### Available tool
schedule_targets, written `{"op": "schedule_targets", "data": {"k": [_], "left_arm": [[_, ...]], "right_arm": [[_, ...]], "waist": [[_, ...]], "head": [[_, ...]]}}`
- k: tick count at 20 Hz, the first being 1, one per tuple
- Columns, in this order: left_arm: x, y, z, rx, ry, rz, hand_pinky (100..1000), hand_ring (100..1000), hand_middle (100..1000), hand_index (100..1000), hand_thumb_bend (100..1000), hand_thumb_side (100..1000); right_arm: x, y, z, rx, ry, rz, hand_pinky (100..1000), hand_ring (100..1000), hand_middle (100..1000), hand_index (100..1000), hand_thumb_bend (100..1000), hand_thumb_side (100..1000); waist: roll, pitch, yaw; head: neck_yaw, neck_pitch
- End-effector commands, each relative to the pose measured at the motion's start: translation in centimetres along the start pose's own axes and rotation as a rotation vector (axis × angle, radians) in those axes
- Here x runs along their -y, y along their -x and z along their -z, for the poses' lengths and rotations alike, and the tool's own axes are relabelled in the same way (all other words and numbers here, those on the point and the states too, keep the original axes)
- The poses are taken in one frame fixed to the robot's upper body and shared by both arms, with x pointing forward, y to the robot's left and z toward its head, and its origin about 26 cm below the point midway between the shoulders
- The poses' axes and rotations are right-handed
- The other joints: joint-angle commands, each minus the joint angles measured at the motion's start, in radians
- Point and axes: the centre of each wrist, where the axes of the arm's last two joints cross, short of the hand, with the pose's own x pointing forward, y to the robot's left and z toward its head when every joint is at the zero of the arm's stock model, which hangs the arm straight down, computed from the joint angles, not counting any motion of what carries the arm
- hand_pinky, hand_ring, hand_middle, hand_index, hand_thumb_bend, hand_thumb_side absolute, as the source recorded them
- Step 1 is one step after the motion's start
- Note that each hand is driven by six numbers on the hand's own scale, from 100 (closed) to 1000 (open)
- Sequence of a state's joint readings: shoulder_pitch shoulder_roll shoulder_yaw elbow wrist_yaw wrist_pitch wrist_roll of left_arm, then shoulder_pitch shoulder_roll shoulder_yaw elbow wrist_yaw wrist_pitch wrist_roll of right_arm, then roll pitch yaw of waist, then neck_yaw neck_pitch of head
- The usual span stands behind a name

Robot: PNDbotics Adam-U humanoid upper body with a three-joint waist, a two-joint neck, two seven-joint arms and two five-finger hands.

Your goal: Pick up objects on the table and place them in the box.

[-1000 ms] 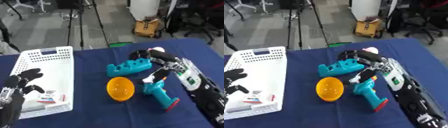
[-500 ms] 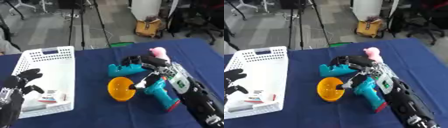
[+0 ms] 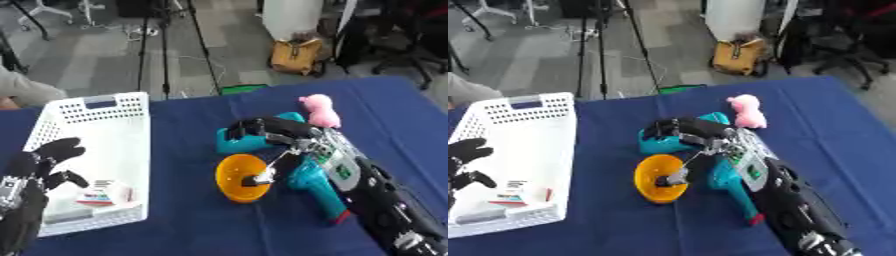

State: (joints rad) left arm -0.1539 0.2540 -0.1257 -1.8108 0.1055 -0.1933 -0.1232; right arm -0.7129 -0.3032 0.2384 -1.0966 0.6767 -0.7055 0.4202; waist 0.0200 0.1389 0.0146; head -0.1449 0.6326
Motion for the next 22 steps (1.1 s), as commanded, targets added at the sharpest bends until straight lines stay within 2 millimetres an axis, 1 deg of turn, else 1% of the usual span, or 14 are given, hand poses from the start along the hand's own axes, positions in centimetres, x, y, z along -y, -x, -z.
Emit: {"op": "schedule_targets", "data": {"k": [1,2,6,14,22], "left_arm": [[-0.2,-0.6,0.5,0.025,0.011,0.007,499,816,790,791,292,1000],[-0.2,-0.5,0.5,0.025,0.011,0.007,499,816,790,791,292,1000],[-0.2,-0.5,0.5,0.024,0.010,0.007,499,816,789,791,292,1000],[-0.1,-0.5,0.5,0.023,0.010,0.006,499,815,789,791,293,1000],[-0.1,-0.5,0.5,0.022,0.011,0.005,499,815,788,791,293,1000]], "right_arm": [[0.6,-0.2,0.5,0.178,-0.228,-0.129,810,797,871,898,611,621],[0.6,-0.2,0.6,0.178,-0.236,-0.131,836,816,875,900,618,624],[0.2,-0.1,0.5,0.165,-0.267,-0.139,851,830,878,906,629,626],[-0.5,-0.1,0.6,0.155,-0.305,-0.148,864,843,881,910,635,630],[-0.4,-0.6,1.0,0.157,-0.330,-0.188,887,865,883,910,641,637]], "waist": [[0.001,-0.010,0.002],[0.002,-0.009,0.002],[0.002,-0.009,0.003],[0.000,-0.010,0.001],[-0.001,-0.010,0.000]], "head": [[-0.005,0.000],[-0.005,0.000],[-0.006,0.000],[-0.008,0.001],[-0.010,0.003]]}}
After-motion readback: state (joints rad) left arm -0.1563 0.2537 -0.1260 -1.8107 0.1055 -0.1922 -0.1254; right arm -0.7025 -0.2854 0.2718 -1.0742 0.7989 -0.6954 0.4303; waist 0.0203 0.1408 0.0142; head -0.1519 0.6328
